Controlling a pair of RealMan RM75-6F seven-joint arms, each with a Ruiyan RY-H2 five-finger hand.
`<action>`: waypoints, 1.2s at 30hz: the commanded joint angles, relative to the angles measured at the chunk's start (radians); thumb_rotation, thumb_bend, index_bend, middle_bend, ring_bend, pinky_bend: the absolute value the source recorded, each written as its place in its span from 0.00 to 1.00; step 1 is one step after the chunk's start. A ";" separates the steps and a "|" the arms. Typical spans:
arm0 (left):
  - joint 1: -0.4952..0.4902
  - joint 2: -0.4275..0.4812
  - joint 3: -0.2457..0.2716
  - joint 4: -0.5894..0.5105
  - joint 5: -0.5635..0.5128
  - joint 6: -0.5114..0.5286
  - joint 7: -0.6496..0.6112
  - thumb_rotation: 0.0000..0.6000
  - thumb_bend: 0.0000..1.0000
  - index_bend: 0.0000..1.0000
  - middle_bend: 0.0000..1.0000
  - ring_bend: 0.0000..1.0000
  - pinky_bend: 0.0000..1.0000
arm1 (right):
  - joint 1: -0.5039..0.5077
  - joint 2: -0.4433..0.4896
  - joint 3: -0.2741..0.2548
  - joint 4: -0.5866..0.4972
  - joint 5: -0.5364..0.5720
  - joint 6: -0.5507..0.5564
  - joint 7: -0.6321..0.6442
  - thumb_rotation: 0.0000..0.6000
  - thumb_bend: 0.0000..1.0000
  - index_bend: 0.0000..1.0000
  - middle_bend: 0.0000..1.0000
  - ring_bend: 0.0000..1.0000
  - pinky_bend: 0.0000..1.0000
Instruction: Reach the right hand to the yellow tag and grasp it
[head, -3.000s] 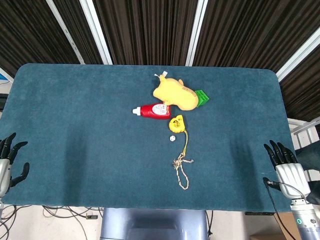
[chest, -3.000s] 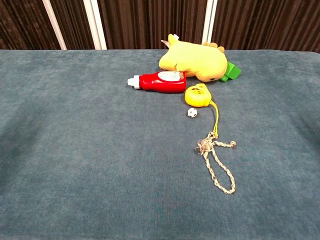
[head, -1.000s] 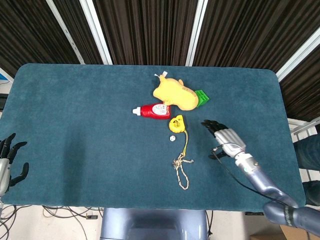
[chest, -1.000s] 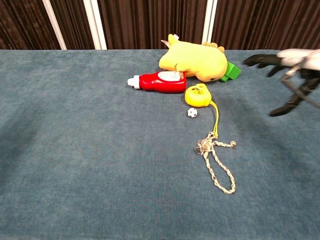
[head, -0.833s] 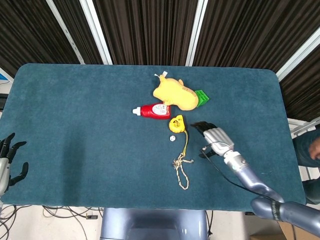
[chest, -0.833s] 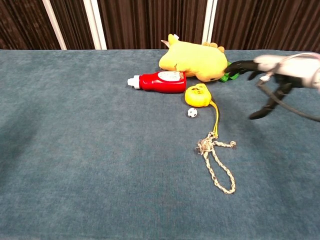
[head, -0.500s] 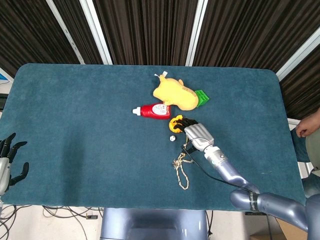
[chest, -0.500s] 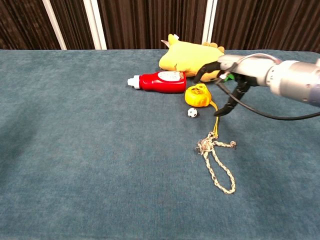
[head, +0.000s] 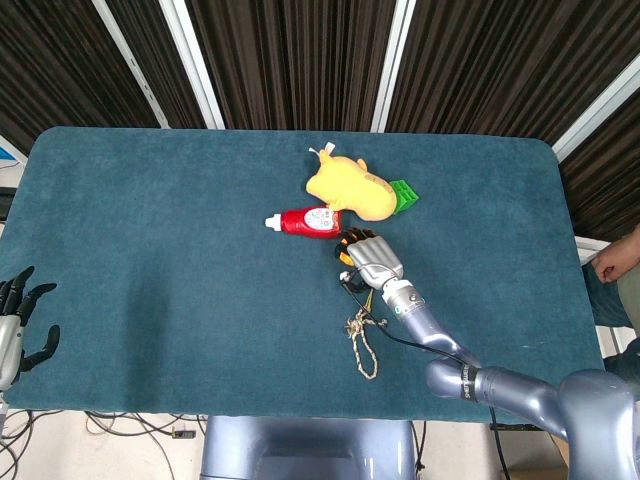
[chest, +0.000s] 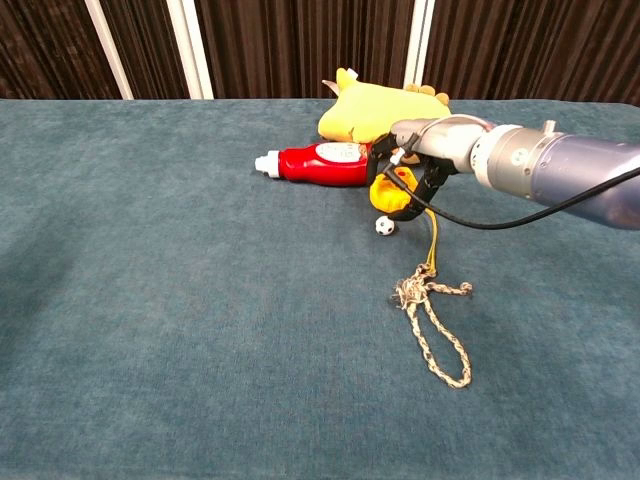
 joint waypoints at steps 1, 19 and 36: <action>0.000 0.000 0.001 0.000 0.000 -0.001 -0.001 1.00 0.44 0.19 0.00 0.00 0.00 | 0.001 -0.011 -0.016 0.017 0.007 -0.002 -0.009 1.00 0.31 0.38 0.16 0.11 0.15; -0.002 0.000 0.000 -0.002 -0.005 -0.005 0.003 1.00 0.44 0.19 0.00 0.00 0.00 | 0.003 -0.073 -0.057 0.124 -0.054 0.010 0.034 1.00 0.31 0.44 0.16 0.11 0.15; -0.004 -0.001 0.001 -0.002 -0.006 -0.005 0.006 1.00 0.44 0.19 0.00 0.00 0.00 | 0.015 -0.114 -0.062 0.187 -0.097 0.000 0.069 1.00 0.33 0.48 0.16 0.11 0.15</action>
